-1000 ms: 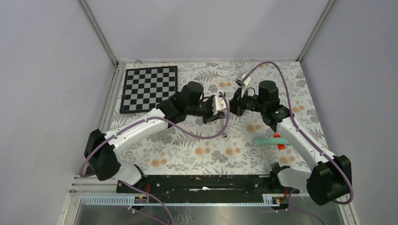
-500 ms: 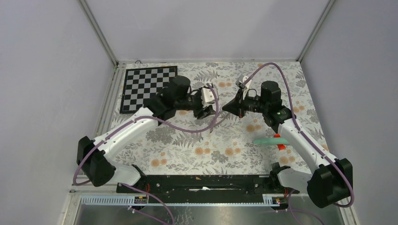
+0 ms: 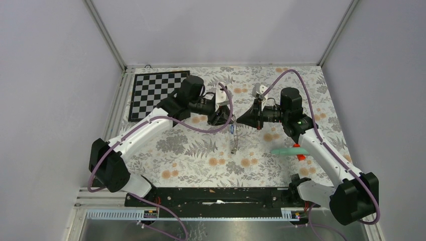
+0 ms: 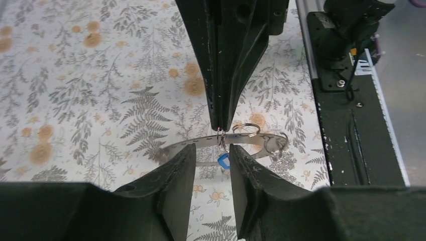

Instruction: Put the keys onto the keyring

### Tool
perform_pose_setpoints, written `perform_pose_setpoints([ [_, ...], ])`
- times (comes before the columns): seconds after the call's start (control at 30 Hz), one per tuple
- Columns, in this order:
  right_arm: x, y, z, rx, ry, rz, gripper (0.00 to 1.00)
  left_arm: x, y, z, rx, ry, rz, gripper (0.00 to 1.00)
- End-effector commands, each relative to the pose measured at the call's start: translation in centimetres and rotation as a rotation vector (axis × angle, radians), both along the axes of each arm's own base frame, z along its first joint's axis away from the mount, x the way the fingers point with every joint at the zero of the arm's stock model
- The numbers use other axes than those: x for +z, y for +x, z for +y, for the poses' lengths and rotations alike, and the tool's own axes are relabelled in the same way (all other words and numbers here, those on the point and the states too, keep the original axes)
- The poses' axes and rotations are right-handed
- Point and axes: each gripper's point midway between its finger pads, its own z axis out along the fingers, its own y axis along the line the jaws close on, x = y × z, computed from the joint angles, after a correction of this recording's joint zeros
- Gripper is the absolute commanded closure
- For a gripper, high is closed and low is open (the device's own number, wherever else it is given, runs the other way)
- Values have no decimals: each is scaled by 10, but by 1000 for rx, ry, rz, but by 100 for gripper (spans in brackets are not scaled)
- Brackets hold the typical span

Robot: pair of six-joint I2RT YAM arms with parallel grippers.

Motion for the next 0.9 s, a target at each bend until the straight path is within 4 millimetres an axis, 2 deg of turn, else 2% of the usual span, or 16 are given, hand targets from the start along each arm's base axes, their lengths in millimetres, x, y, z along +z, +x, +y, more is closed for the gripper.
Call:
perform_pose_setpoints([
  [0.0, 14, -9, 0, 52, 31, -62, 100, 23, -8, -7, -101, -71, -34, 65],
  [0.23, 13, -11, 1, 65, 33, -56, 100, 17, -9, -8, -116, -66, -33, 71],
  [0.53, 14, -11, 1, 66, 37, -54, 100, 7, -11, -11, -138, -61, 2, 75],
  [0.87, 14, -11, 1, 64, 38, -55, 100, 3, -11, -16, -147, -63, 51, 84],
])
